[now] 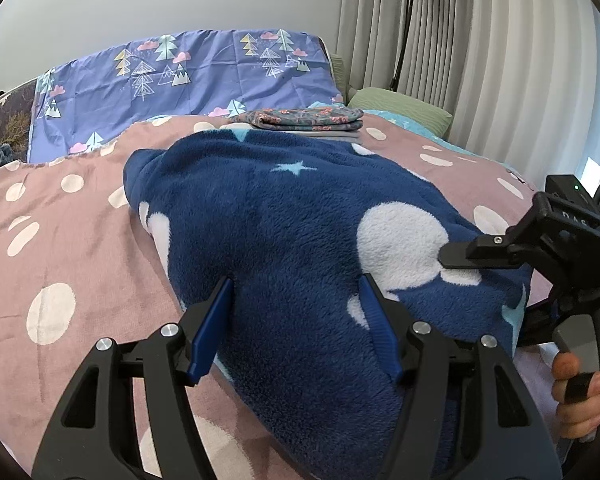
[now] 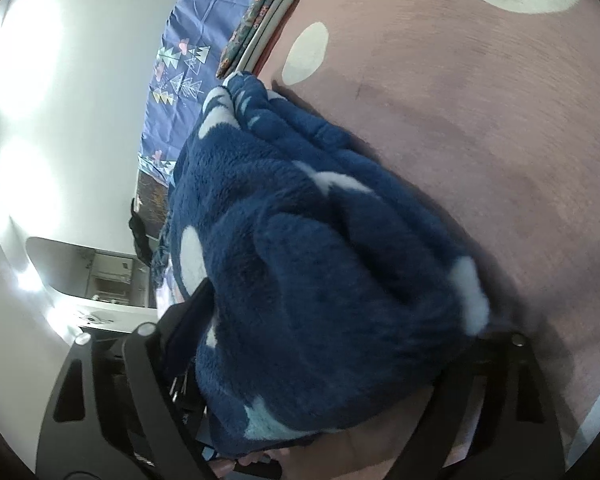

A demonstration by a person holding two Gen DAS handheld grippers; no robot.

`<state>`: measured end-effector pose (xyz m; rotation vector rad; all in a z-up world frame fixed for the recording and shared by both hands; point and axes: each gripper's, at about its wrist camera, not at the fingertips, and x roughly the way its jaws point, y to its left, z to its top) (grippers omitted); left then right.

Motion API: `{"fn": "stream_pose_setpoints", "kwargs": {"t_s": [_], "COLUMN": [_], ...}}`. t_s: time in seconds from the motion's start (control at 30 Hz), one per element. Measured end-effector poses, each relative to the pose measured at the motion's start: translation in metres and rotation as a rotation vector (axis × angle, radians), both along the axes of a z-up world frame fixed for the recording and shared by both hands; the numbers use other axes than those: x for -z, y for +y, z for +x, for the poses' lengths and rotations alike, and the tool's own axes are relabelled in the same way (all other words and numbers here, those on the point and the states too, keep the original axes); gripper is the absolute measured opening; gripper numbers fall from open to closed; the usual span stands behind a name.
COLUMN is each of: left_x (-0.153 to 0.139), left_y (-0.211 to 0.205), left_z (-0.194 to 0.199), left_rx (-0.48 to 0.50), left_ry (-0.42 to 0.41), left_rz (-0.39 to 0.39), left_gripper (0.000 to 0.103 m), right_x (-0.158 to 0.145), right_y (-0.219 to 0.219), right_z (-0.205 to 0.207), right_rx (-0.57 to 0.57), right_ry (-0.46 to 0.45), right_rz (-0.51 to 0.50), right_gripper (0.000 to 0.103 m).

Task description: Fold small clothes

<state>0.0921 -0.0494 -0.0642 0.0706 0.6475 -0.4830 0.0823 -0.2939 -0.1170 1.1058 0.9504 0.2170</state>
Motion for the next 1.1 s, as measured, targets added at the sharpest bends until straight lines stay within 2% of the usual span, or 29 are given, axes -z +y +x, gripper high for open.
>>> {"fn": "stream_pose_setpoints", "kwargs": {"t_s": [0.1,0.33,0.4,0.43,0.47,0.5,0.57,0.67,0.73,0.83,0.97,1.03,1.1], "left_x": [0.000,0.001,-0.001,-0.003,-0.006,-0.008,-0.014,-0.014,-0.004,0.012,0.032,0.043,0.045], "left_y": [-0.001,-0.001,-0.001,0.001,0.006,0.011,0.028,0.046,0.054,0.061,0.055,0.054,0.052], "left_z": [0.000,0.000,0.002,0.003,0.007,0.010,0.021,0.046,0.079,0.113,0.149,0.163,0.172], "left_rx": [-0.006,-0.007,-0.011,-0.019,-0.037,-0.054,-0.099,-0.167,-0.161,-0.156,-0.102,-0.087,-0.082], "left_ry": [0.003,0.004,0.013,0.021,0.044,0.059,0.070,0.092,0.182,0.295,0.368,0.413,0.410], "left_rz": [-0.004,-0.005,-0.009,-0.014,-0.035,-0.062,-0.159,-0.209,-0.267,-0.388,-0.417,-0.461,-0.455], "left_gripper": [0.065,0.066,0.070,0.076,0.087,0.091,0.093,0.096,0.101,0.102,0.102,0.102,0.102], "right_x": [0.000,0.002,0.002,0.002,0.002,0.002,0.002,0.001,0.001,0.001,-0.001,-0.002,-0.004], "right_y": [0.003,-0.004,-0.004,-0.004,-0.004,-0.005,-0.005,-0.003,-0.003,-0.002,0.000,0.001,0.003], "right_z": [-0.001,-0.006,-0.007,-0.007,-0.008,-0.008,-0.008,-0.008,-0.009,-0.010,-0.012,-0.014,-0.014], "right_rx": [-0.009,-0.030,-0.032,-0.033,-0.033,-0.034,-0.037,-0.039,-0.042,-0.052,-0.052,-0.049,-0.048], "right_ry": [-0.007,-0.020,-0.021,-0.023,-0.025,-0.026,-0.030,-0.036,-0.038,-0.046,-0.059,-0.069,-0.084], "right_rz": [-0.024,-0.037,-0.045,-0.045,-0.043,-0.039,-0.039,-0.052,-0.052,-0.052,-0.073,-0.088,-0.112], "right_gripper": [0.090,0.081,0.081,0.081,0.080,0.080,0.080,0.081,0.081,0.081,0.081,0.081,0.081]}}
